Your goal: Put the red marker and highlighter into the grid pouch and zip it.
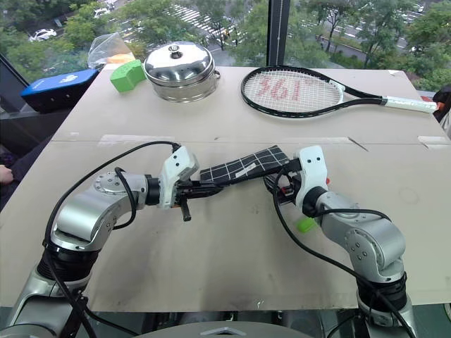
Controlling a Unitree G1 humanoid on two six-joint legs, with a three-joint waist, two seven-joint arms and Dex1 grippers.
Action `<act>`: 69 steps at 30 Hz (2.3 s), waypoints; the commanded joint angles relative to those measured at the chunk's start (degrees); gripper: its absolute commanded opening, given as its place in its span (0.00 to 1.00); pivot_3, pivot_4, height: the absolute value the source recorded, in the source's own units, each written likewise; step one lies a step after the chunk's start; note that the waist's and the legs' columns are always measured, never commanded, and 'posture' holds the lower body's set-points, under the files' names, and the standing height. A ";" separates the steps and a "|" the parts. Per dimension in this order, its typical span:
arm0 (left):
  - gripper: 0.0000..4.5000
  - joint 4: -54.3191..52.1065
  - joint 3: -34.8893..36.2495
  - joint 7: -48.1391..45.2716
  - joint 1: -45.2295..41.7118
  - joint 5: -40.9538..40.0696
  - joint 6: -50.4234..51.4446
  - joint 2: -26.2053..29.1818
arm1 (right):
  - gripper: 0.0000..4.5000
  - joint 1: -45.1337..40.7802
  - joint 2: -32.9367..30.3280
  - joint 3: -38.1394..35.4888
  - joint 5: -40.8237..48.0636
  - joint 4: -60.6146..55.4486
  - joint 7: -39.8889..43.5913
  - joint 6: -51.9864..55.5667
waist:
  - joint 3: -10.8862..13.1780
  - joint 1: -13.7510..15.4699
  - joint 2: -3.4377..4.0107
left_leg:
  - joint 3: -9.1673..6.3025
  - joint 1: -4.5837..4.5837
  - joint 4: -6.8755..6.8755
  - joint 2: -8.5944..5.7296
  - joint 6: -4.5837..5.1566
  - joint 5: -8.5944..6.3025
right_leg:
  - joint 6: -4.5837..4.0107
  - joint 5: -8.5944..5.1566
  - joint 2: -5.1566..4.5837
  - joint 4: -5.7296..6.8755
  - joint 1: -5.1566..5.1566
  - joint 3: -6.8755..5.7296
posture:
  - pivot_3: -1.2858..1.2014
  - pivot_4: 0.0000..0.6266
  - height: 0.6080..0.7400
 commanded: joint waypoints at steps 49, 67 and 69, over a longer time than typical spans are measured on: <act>0.00 -0.11 -3.31 10.14 -7.74 -1.41 1.82 -6.15 | 0.03 -16.41 -5.91 17.78 -4.54 6.00 23.50 3.40 | 0.02 -0.17 0.01 | 0.12 0.03 -0.02 0.02 0.01 0.00 | -0.01 0.01 0.13 0.06 -0.09 0.06 | 0.52 0.24 1.00; 0.00 -0.08 -4.17 8.15 -4.56 -0.89 -3.70 -6.52 | 0.28 -15.94 -6.89 17.27 -9.51 11.35 30.04 -3.35 | 0.01 0.03 -0.01 | 0.14 -0.01 -0.01 0.01 0.00 0.00 | -0.01 0.02 0.07 0.03 -0.09 0.05 | 0.52 0.24 1.00; 0.00 0.62 -3.31 7.89 -4.31 -1.42 -3.94 -6.55 | 0.46 -13.69 -8.89 14.88 -7.68 6.74 30.79 -2.00 | 0.01 -0.04 0.00 | 0.14 -0.02 0.00 0.01 0.00 0.00 | -0.01 0.02 0.07 0.03 -0.09 0.05 | 0.52 0.24 1.00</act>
